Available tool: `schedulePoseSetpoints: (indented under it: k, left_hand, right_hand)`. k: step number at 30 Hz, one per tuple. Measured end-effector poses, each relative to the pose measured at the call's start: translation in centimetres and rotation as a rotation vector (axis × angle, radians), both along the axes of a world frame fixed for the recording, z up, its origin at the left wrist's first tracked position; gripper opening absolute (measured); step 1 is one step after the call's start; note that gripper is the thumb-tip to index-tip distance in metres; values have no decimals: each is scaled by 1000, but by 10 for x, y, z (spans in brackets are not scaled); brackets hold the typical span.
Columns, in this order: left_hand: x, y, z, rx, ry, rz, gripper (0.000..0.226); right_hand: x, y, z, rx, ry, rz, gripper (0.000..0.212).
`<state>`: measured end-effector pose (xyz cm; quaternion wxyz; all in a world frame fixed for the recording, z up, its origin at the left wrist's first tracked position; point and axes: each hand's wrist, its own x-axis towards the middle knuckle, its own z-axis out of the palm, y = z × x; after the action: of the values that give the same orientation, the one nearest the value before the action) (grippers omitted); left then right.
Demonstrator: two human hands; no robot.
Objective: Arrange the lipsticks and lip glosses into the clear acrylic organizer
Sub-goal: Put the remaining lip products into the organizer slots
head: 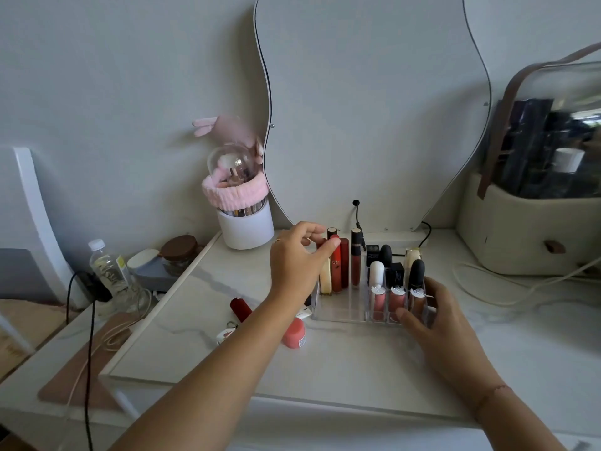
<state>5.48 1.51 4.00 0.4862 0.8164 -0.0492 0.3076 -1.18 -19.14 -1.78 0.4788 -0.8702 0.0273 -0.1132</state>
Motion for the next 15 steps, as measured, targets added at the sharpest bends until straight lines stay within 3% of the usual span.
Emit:
schedulePoseSetpoints:
  k: [4,6,10,15]
  left_hand:
    - [0,40,1,-15,34,72,8]
    - [1,76,-2,57,198,125,8]
    - [-1,133,-17,200,592,162,38]
    - [-10,141,-29,331,806,122,54]
  right_hand:
    - [0,0,-1,12,-5,4,62]
    - [0,0,0,21,-4,12,61]
    - [0,0,0,28,-9,26,61]
    - [0,0,0,9,-10,27,61]
